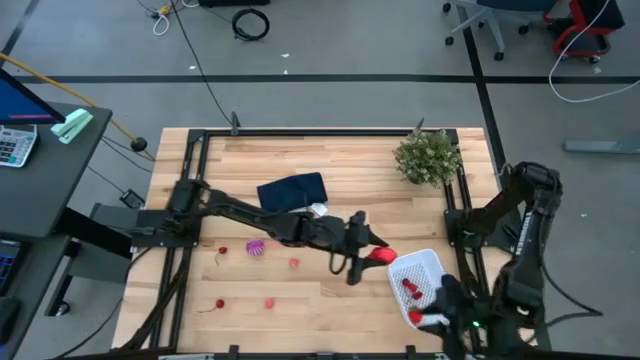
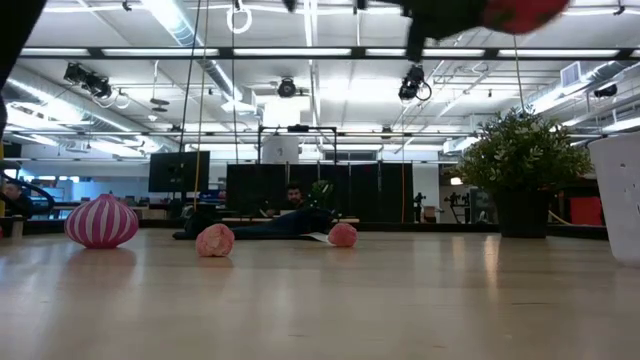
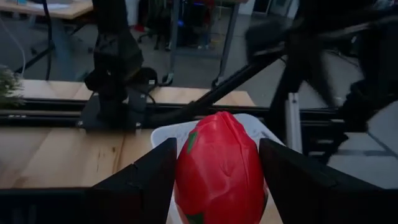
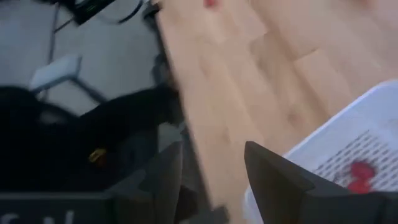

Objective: Pick and placing Produce into tupperware
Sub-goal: Put the dragon fruit into the white bin

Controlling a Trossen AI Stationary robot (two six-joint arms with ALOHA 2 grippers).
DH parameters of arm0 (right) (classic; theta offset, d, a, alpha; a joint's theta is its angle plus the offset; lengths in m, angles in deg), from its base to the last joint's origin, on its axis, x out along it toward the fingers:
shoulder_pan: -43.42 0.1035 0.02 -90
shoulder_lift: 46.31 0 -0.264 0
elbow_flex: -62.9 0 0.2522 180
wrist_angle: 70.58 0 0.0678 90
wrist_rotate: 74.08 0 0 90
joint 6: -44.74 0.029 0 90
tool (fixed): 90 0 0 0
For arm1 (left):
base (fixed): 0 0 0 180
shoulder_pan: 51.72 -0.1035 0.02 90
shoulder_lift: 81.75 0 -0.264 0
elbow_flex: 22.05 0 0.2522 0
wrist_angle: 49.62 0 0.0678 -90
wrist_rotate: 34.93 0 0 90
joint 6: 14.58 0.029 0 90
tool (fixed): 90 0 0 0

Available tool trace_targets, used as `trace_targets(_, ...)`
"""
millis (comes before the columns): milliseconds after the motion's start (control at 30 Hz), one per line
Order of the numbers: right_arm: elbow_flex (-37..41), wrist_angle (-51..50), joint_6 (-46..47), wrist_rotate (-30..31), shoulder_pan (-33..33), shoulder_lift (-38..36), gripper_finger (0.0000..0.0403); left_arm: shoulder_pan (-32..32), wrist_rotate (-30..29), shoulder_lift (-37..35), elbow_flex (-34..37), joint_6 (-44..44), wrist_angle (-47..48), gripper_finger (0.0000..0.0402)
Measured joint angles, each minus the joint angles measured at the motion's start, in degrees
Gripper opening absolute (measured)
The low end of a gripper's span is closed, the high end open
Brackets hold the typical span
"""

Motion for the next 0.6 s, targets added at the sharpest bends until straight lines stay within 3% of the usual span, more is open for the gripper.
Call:
trace_targets(433,0.0,0.2,-10.0,3.7,8.0,-1.0,0.0183,0.6,2.4,23.1,-26.3,0.9,-0.3,0.0231)
trace_targets(600,0.0,0.1,-10.0,3.8,7.8,-1.0,0.0183,0.5,2.3,28.4,-30.2,0.9,1.9,0.0231)
